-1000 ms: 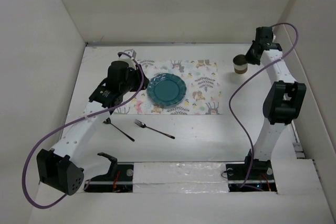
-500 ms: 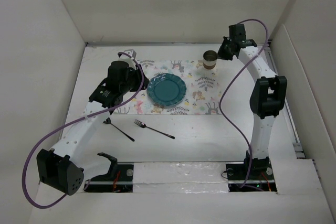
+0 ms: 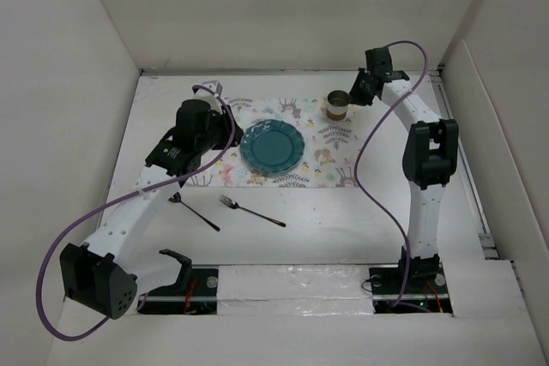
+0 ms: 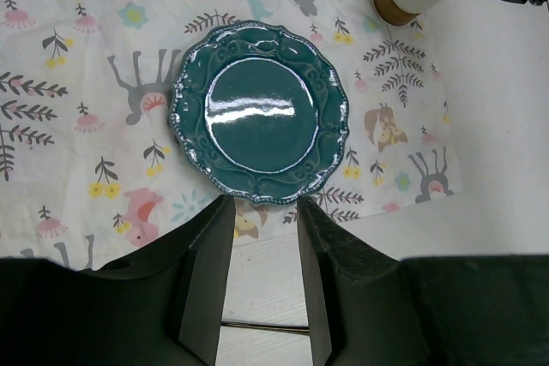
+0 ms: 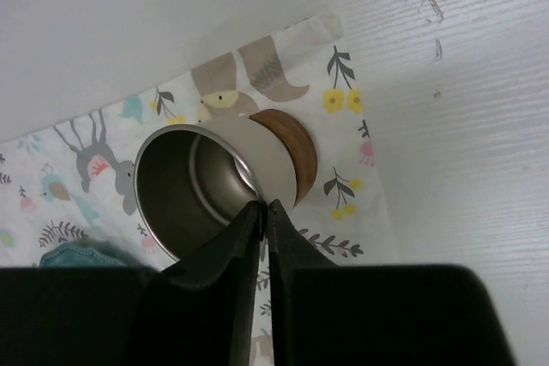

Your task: Set the dinner table for one person

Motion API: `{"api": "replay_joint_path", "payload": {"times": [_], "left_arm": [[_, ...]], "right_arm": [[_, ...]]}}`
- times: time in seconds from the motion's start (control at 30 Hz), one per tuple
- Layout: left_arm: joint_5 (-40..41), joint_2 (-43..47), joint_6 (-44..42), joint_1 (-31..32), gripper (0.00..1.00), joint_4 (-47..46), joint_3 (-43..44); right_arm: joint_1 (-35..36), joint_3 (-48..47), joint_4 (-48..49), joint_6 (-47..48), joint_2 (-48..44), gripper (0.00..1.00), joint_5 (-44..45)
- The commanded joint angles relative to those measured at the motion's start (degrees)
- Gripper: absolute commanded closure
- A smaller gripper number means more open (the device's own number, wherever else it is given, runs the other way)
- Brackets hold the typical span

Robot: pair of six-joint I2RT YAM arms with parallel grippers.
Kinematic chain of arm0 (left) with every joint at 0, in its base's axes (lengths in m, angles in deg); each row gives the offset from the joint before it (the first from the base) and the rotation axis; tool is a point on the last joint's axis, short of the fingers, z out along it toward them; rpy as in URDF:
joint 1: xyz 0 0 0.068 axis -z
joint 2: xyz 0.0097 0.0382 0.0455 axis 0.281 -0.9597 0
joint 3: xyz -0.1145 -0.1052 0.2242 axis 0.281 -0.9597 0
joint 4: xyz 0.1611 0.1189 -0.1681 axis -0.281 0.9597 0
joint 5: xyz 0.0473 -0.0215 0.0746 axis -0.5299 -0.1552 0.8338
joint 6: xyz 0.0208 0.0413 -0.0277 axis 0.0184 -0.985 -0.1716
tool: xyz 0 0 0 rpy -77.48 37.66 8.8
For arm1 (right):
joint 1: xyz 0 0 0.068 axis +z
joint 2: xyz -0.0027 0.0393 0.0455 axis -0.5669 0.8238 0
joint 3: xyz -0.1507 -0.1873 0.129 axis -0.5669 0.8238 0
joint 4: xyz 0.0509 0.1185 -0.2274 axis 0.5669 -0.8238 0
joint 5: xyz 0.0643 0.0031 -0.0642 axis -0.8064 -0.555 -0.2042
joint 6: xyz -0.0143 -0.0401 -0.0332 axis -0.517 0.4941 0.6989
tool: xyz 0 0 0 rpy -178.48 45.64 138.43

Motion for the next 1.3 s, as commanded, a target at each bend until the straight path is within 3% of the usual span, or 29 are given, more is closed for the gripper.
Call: {"api": "replay_joint_path", "payload": {"times": [0.0, 0.03, 0.13, 0.3, 0.37, 0.4, 0.43, 0.47, 0.53, 0.57, 0.63, 0.67, 0.73, 0.8, 0.9, 1.0, 1.27], "left_arm": [[0.9, 1.5, 0.0, 0.0, 0.68, 0.0, 1.0], [1.2, 1.5, 0.0, 0.0, 0.67, 0.0, 1.4], [2.4, 1.2, -0.6, 0.0, 0.67, 0.7, 3.9], [3.2, -0.1, -1.6, 0.0, 0.66, 1.7, 10.1], [5.6, -0.2, -1.8, 0.0, 0.66, 1.9, 11.0], [6.1, -0.1, -1.8, 0.0, 0.66, 2.2, 11.6], [7.2, 0.1, -1.7, 0.0, 0.67, 2.3, 11.9], [7.9, 0.3, -1.6, 0.0, 0.69, 2.9, 12.1], [10.1, 0.6, -1.4, 0.0, 0.92, 3.2, 13.2], [10.4, 0.7, -1.2, -0.5, 0.99, 3.6, 13.6], [11.5, 1.0, -1.0, -0.5, 1.0, 4.2, 15.5], [12.4, 0.7, -0.4, -0.5, 1.0, 5.6, 18.5], [13.0, 0.7, -0.3, -0.5, 1.0, 5.9, 19.4], [13.9, 0.4, 0.5, -0.5, 0.95, 7.3, 22.6], [14.6, 0.6, 1.3, -0.5, 0.76, 8.7, 26.1], [14.4, 1.8, 2.2, -0.5, 0.68, 8.8, 26.8], [16.8, 5.2, 2.0, -0.5, 0.65, 10.7, 28.8]], "right_arm": [[0.6, 1.5, 4.4, -0.4, -3.4, 0.76, 1.3], [0.6, 1.8, 4.4, -0.3, -4.2, 0.61, 1.4], [0.6, 0.9, 3.6, 1.1, -7.5, 0.42, 1.4], [3.4, 3.8, 2.6, 7.7, -15.9, 0.38, 0.6], [6.7, 9.1, 4.0, 10.4, -22.2, 0.45, -0.2], [8.1, 12.3, 6.0, 11.1, -24.4, 0.55, -1.7], [11.2, 19.0, 7.1, 11.9, -28.7, 0.84, -3.0], [13.0, 22.9, 8.5, 13.2, -30.9, 0.97, -5.3], [17.5, 33.4, 12.9, 14.6, -36.1, 1.0, -11.5], [23.5, 36.2, 13.6, 15.7, -37.3, 1.0, -12.0], [30.0, 40.0, 14.2, 16.3, -38.7, 1.0, -10.1], [38.4, 43.7, 14.9, 17.0, -39.3, 1.0, -6.9], [40.5, 44.4, 16.0, 16.9, -39.2, 0.99, -6.1], [44.5, 45.2, 17.9, 16.9, -37.2, 0.75, -6.0], [48.7, 43.1, 18.1, 18.7, -32.8, 0.48, -4.3], [51.2, 39.5, 16.9, 20.8, -28.6, 0.42, -1.5], [55.2, 32.0, 14.8, 23.9, -14.8, 0.41, 6.7]]}}
